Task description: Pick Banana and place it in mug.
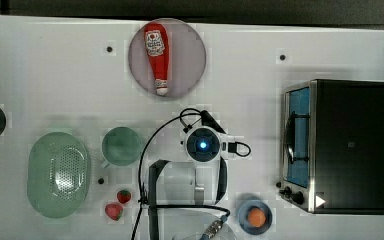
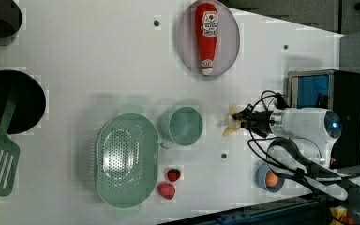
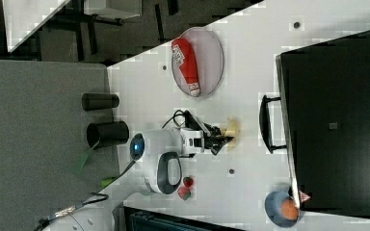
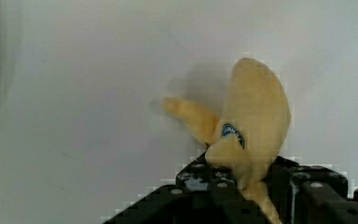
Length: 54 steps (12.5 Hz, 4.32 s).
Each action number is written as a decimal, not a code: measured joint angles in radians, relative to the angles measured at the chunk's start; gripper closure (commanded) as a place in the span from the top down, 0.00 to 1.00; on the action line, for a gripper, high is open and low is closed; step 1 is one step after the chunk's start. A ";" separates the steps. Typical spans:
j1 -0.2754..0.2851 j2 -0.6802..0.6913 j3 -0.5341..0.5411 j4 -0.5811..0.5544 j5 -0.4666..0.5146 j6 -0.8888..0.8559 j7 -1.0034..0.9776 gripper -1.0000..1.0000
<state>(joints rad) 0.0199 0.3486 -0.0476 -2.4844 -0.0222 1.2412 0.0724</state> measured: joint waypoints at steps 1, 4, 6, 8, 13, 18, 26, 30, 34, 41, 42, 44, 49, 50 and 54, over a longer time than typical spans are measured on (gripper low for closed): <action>-0.017 -0.003 0.015 0.012 0.006 0.000 0.000 0.24; -0.018 -0.068 -0.004 -0.020 -0.025 -0.022 0.000 0.24; -0.020 -0.159 -0.017 -0.014 -0.024 -0.082 0.000 0.24; -0.029 -0.299 -0.001 0.025 -0.024 -0.218 0.003 0.24; -0.018 -0.642 0.057 0.230 -0.042 -0.786 0.004 0.24; 0.022 -0.641 0.216 0.379 0.059 -1.032 0.138 0.24; 0.070 -0.433 0.477 0.295 0.128 -0.677 0.512 0.24; 0.068 -0.308 0.472 0.184 0.014 -0.442 0.534 0.24; 0.042 -0.243 0.480 0.051 0.024 -0.377 0.649 0.36; 0.033 -0.255 0.468 0.078 -0.002 -0.360 0.665 1.00; 0.039 -0.276 0.467 0.084 0.005 -0.359 0.668 1.00; 0.046 -0.335 0.466 0.092 0.001 -0.371 0.670 1.00; 0.044 -0.497 0.327 0.234 0.001 -0.693 0.537 1.00; 0.037 -0.528 0.292 0.289 -0.007 -0.815 0.480 1.00; 0.031 -0.601 0.111 0.501 0.011 -1.026 0.287 1.00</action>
<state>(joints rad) 0.0512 -0.2520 0.0636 -1.9834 -0.0108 0.2153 0.3599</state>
